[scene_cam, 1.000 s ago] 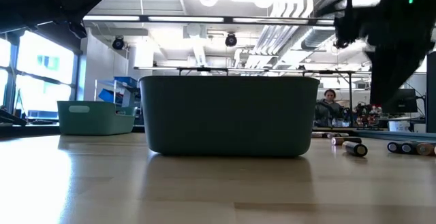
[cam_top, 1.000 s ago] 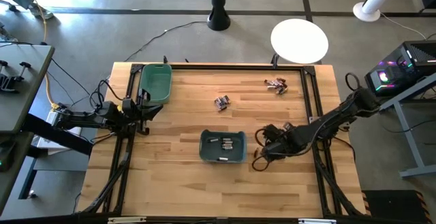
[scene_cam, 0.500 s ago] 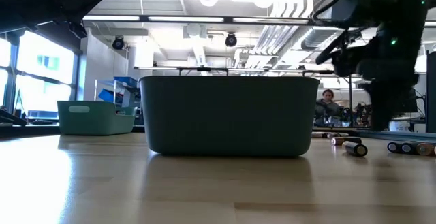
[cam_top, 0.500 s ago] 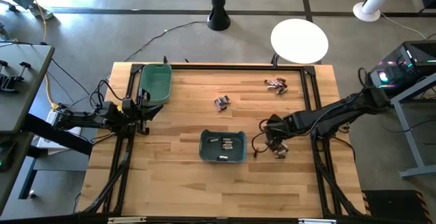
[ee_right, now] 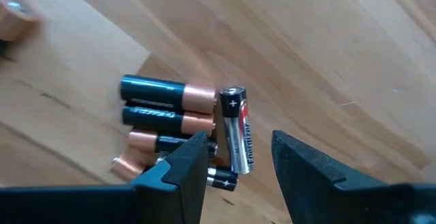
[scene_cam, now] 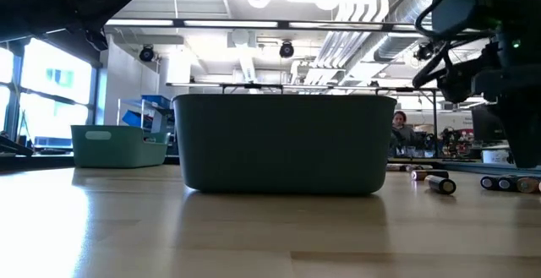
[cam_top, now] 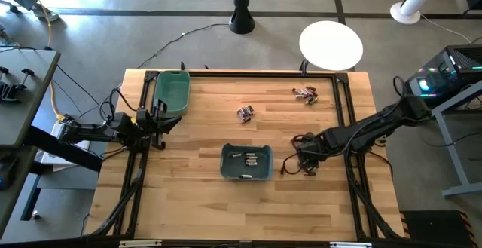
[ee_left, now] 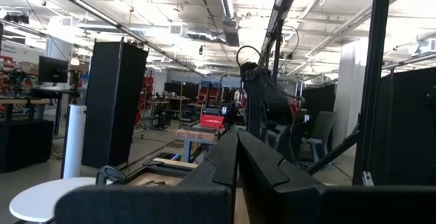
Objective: Sort batteries
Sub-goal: Put the silver battery into the blue bin
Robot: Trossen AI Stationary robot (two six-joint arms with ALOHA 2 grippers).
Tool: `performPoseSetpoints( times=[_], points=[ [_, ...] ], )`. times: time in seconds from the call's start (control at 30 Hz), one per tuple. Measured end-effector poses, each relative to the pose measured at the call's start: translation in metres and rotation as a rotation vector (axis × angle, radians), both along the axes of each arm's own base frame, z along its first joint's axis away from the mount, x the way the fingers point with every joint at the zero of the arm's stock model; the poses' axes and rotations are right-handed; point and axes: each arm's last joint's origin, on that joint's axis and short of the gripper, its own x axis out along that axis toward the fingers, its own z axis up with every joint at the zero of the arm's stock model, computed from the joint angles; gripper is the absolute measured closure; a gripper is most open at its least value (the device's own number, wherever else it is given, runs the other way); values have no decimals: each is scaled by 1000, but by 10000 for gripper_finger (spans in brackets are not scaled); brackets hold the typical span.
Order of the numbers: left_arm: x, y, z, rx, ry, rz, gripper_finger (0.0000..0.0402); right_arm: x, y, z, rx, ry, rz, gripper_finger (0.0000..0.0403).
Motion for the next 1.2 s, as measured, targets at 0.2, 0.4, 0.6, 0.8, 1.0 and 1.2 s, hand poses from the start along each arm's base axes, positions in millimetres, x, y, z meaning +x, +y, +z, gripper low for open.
performPoseSetpoints(
  times=[0.2,0.4,0.6,0.8,1.0,1.2],
  points=[
    [0,0,0,0,0,0,396,3,1,-12,-22,71,8,247],
    [0,0,0,0,-1,0,396,6,1,-21,-34,118,32,265],
    [0,0,0,1,0,0,396,7,1,-21,-60,117,34,338],
    [0,0,0,1,0,0,396,0,-5,-13,-228,85,5,386],
    [0,0,0,1,-1,0,396,2,-11,12,-463,-145,-79,378],
    [0,0,0,1,-2,0,396,58,3,55,-503,-566,103,393]
  ],
)
